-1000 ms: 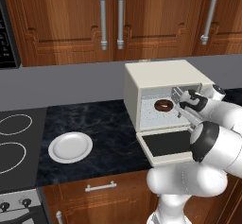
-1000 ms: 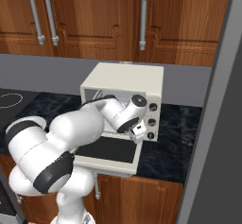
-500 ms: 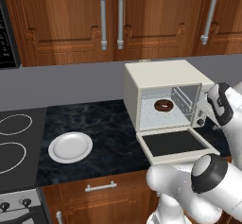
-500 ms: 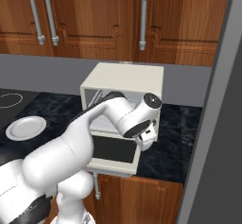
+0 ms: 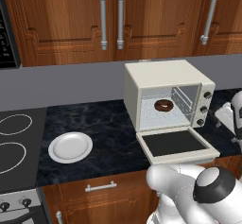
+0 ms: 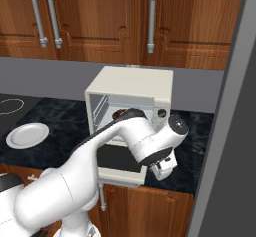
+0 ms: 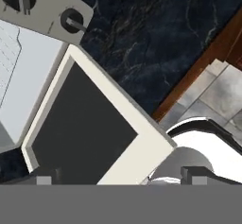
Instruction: Pick up the bagel from the plate, place it on the toaster oven rack, close the door, and set the timer.
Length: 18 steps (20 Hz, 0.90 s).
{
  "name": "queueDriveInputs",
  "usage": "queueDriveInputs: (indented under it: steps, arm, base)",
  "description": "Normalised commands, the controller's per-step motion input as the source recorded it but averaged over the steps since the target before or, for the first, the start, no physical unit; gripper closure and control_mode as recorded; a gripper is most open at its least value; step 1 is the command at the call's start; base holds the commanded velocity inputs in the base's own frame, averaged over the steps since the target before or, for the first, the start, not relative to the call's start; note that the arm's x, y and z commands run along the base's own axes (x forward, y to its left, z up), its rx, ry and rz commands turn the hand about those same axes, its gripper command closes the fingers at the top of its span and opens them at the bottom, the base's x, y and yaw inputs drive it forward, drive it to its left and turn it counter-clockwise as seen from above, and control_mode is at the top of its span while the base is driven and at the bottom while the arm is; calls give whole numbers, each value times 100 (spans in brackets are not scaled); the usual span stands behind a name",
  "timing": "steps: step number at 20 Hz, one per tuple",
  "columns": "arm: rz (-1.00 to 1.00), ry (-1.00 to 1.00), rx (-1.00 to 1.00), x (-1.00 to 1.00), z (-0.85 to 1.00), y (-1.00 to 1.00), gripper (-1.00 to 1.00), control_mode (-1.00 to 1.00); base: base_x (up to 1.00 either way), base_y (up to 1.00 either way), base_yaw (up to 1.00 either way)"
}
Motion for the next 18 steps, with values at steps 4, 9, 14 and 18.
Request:
queueDriveInputs:
  steps: [4,9,14,18]
  arm:
    - [3,-2,1,-51,-54,-40,-100,-100]
    - [12,-11,5,-29,-48,-24,-100,-100]
    - [18,-17,12,-1,-11,-1,-100,-100]
    - [15,-14,15,0,0,4,-100,-100]
  base:
    - [0,0,0]
    - [0,0,0]
    - [0,0,0]
    - [0,0,0]
